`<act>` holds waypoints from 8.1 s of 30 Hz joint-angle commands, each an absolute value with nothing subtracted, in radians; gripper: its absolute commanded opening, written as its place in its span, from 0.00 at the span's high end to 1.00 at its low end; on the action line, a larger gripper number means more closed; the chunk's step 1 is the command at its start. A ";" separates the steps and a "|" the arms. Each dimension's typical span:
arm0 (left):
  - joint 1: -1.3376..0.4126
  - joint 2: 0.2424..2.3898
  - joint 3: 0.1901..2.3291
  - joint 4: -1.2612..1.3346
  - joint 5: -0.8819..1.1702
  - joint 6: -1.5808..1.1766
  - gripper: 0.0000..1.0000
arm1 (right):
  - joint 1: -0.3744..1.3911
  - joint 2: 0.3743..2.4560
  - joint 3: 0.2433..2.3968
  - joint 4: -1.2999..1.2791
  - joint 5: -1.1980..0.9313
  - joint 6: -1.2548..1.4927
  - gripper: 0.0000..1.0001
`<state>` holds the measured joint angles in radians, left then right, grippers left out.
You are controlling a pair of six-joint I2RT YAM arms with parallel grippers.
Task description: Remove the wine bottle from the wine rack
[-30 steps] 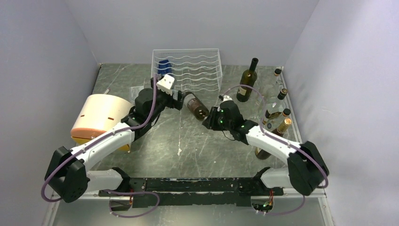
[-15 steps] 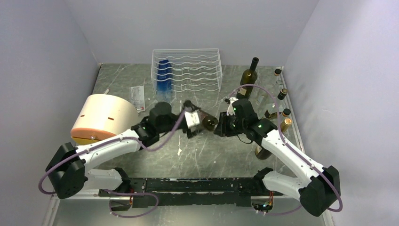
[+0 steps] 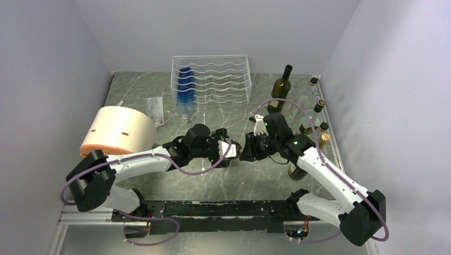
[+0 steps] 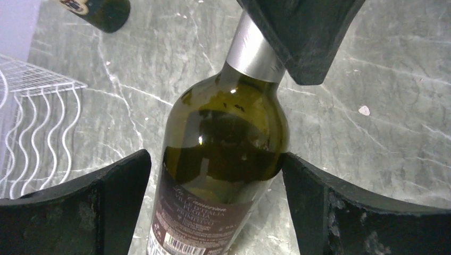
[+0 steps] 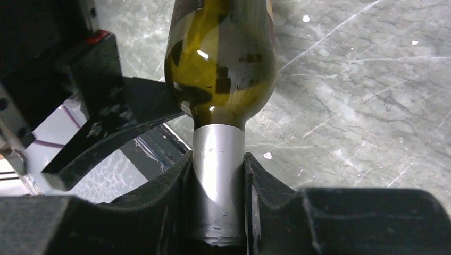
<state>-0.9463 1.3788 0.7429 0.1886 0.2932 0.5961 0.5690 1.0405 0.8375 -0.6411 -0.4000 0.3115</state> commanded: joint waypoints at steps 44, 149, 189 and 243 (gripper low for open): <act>-0.892 1.375 0.942 0.226 0.082 0.184 0.00 | 0.569 1.094 0.936 -0.247 -0.004 0.527 0.99; -0.569 1.114 0.825 0.382 -0.495 0.094 0.01 | 0.734 2.097 1.350 0.437 -0.200 0.871 0.00; -0.512 1.137 0.848 0.337 -0.393 0.032 0.04 | 0.706 2.399 1.526 0.630 -0.018 1.101 0.33; -0.964 1.313 0.742 0.218 0.321 0.690 0.07 | 0.549 1.063 0.849 -0.480 -0.453 0.314 0.93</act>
<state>-0.9417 1.2507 0.7292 0.2340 0.4019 0.5930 0.5480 1.0946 0.8028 -0.4854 -0.3054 0.3565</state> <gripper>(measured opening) 0.938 0.652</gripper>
